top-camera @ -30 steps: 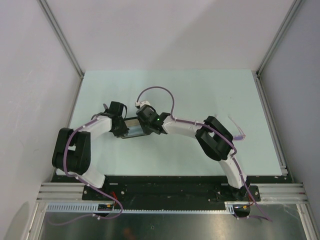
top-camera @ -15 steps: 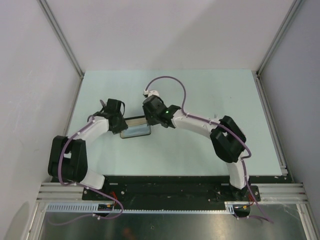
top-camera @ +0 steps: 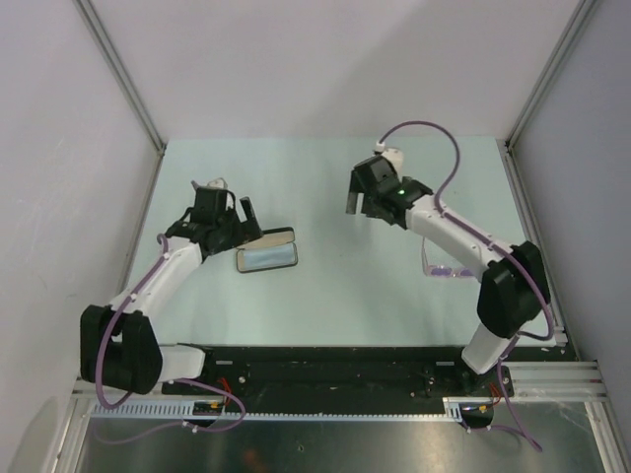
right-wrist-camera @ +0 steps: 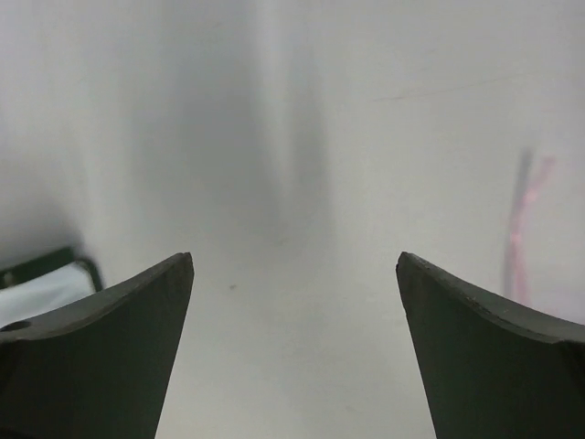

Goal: Organize the sunglasses
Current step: Move the sunglasses to the center of the board, then pick up the sunglasses from the center of the board, then fold the left temple of the sunglasses on the sunglasses.

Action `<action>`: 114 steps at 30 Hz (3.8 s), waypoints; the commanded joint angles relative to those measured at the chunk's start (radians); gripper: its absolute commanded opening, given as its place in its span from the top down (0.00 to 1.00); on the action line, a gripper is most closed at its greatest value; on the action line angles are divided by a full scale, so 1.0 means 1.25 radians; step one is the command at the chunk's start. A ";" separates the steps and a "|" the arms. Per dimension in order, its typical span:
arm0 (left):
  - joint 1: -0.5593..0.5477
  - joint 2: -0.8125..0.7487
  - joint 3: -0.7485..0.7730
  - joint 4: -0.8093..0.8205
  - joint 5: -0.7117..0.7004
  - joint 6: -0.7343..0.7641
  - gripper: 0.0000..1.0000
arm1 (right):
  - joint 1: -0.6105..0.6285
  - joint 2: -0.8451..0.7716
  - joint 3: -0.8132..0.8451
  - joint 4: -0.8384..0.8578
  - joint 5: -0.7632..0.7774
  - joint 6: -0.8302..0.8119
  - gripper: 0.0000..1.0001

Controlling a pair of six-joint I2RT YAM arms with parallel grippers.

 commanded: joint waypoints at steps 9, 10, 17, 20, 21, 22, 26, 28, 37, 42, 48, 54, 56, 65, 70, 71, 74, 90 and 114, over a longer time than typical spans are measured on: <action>0.003 -0.119 0.096 0.012 0.090 0.098 0.00 | -0.239 -0.214 -0.099 -0.193 0.180 0.080 0.02; 0.003 -0.119 0.101 0.016 0.105 0.102 0.00 | -0.286 -0.223 -0.117 -0.192 0.177 0.082 0.02; 0.003 -0.131 0.079 0.079 0.183 0.089 0.00 | -0.566 -0.199 -0.256 -0.111 -0.026 -0.035 0.09; 0.003 -0.147 0.043 0.138 0.223 0.077 0.00 | -0.606 -0.152 -0.258 -0.077 -0.053 -0.144 0.09; 0.003 -0.151 0.034 0.150 0.229 0.069 0.00 | -0.616 -0.139 -0.258 -0.069 -0.086 -0.161 0.09; 0.003 -0.152 0.023 0.165 0.232 0.062 0.00 | -0.627 -0.128 -0.258 -0.069 -0.119 -0.168 0.10; 0.004 -0.145 0.019 0.172 0.315 0.072 0.00 | -0.663 -0.074 -0.258 -0.065 -0.192 -0.197 0.12; 0.004 -0.156 0.004 0.183 0.320 0.073 0.00 | -0.674 -0.068 -0.256 -0.058 -0.204 -0.209 0.12; 0.004 -0.135 0.000 0.188 0.354 0.094 0.00 | -0.681 -0.001 -0.245 -0.071 -0.273 -0.226 0.24; 0.004 -0.125 -0.002 0.188 0.365 0.108 0.00 | -0.676 0.015 -0.234 -0.083 -0.235 -0.227 0.26; 0.004 -0.120 -0.003 0.186 0.380 0.108 0.00 | -0.651 0.034 -0.229 -0.087 -0.222 -0.227 0.32; 0.004 -0.123 -0.007 0.187 0.413 0.124 0.00 | -0.579 0.061 -0.229 -0.114 -0.192 -0.203 0.45; 0.004 -0.123 -0.005 0.187 0.416 0.126 0.01 | -0.557 0.055 -0.229 -0.110 -0.173 -0.198 0.47; 0.004 -0.105 -0.001 0.187 0.459 0.119 0.00 | -0.440 0.025 -0.229 -0.092 -0.160 -0.199 0.56; 0.004 -0.112 -0.008 0.187 0.454 0.124 0.00 | -0.394 0.051 -0.229 -0.073 -0.144 -0.220 0.73; 0.004 -0.110 -0.011 0.187 0.454 0.124 0.00 | -0.378 0.053 -0.229 -0.067 -0.143 -0.225 0.77; 0.004 -0.110 -0.017 0.187 0.454 0.121 0.00 | -0.357 0.058 -0.229 -0.049 -0.147 -0.234 0.89; 0.004 -0.137 0.096 0.166 0.554 0.064 0.00 | -0.245 -0.198 -0.229 0.191 -0.213 -0.330 1.00; -0.075 -0.179 0.292 0.167 0.915 0.092 0.00 | -0.100 -0.461 -0.229 0.672 -0.650 -0.388 1.00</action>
